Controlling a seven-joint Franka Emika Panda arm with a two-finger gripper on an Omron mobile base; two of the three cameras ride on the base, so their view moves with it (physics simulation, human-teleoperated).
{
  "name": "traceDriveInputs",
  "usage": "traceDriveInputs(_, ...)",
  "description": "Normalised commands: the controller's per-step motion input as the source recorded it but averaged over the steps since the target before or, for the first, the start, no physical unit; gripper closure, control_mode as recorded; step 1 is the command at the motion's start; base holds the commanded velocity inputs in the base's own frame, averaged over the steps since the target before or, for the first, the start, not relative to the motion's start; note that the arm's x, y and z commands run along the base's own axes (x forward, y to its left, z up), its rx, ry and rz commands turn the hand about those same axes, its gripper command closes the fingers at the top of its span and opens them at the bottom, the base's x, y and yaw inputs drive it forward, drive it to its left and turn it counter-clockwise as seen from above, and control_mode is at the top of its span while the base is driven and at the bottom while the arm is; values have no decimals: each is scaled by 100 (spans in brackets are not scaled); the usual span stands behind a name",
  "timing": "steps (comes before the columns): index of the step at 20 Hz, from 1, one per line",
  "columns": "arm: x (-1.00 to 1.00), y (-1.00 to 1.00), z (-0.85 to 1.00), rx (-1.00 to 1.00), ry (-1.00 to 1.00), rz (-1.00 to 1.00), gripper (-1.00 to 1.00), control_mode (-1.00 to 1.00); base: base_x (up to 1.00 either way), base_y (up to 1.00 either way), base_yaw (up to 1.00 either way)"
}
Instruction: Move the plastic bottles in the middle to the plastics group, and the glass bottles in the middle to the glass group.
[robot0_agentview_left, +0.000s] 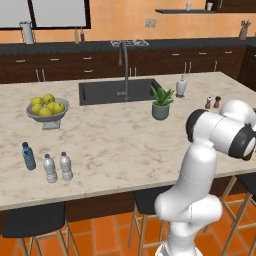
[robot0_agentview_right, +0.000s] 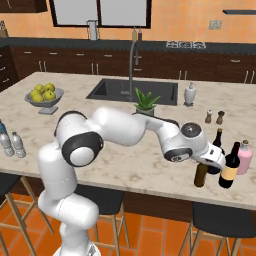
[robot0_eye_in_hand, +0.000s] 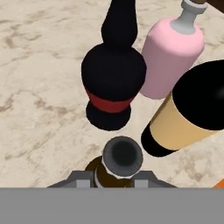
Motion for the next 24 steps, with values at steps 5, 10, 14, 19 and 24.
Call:
traceDriveInputs(5,13,0,0,0,0,0,100,-100,0,0,0)
traceDriveInputs(10,0,-5,0,5,0,0,100,-100,0,0,0)
traceDriveInputs(14,0,-3,0,4,0,0,100,-100,0,0,0)
traceDriveInputs(19,0,0,0,2,0,0,-100,-100,0,0,0)
traceDriveInputs(24,0,0,0,0,0,0,-100,-100,0,0,0)
